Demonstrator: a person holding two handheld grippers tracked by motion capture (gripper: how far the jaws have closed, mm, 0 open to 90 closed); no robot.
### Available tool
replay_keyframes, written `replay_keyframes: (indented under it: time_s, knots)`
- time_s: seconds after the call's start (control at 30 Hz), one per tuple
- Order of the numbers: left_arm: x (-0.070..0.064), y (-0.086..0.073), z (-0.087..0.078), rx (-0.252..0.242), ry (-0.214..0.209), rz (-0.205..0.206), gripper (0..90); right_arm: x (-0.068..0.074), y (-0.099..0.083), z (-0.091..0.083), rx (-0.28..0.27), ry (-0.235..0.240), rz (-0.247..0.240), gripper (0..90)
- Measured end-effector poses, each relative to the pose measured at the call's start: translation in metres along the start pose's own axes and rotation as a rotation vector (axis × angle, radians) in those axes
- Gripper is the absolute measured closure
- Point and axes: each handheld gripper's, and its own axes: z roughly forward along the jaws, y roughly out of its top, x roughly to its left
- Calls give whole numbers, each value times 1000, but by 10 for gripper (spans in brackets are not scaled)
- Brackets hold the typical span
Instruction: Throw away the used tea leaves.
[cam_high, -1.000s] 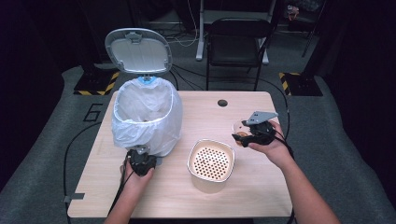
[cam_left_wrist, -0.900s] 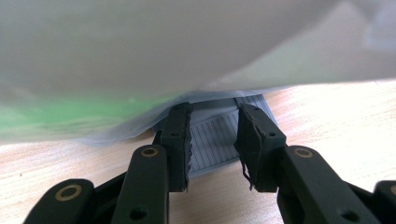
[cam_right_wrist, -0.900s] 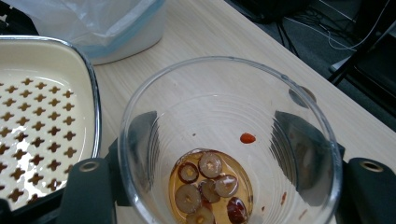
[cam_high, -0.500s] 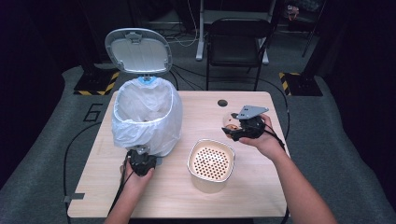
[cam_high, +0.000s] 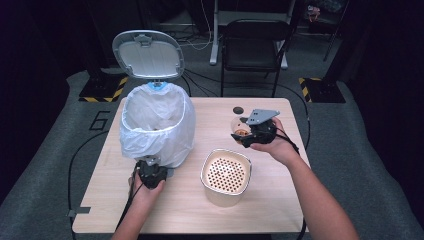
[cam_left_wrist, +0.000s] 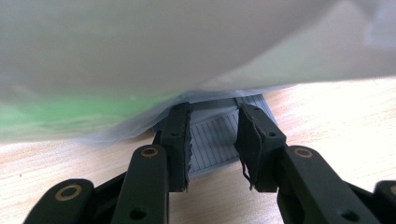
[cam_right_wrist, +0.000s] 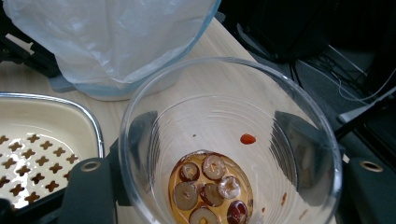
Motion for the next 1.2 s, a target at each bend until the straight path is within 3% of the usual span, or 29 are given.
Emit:
replay_keyframes:
  time_s: [0.2, 0.23, 0.4, 0.53, 0.83, 0.97, 1.2]
  knots:
    - [1, 0, -1, 12, -12, 9, 649, 9, 2, -2, -36, 5, -103, 326]
    - [1, 0, -1, 15, 2, 21, 649, 11, 3, -3, -47, 5, -122, 327]
    - [1, 0, -1, 13, 2, 15, 649, 24, 8, -11, -99, -8, -259, 332]
    - [1, 0, -1, 14, 2, 19, 649, 34, 12, -16, -117, -11, -339, 336]
    - [2, 0, -1, 17, 1, 26, 649, 49, 20, -20, -98, -6, -459, 359]
    - [0, 0, -1, 16, -13, 6, 649, 54, 21, -21, -89, -22, -513, 358]
    - [1, 0, -1, 16, 0, 26, 649, 60, 20, -21, -73, -51, -599, 353]
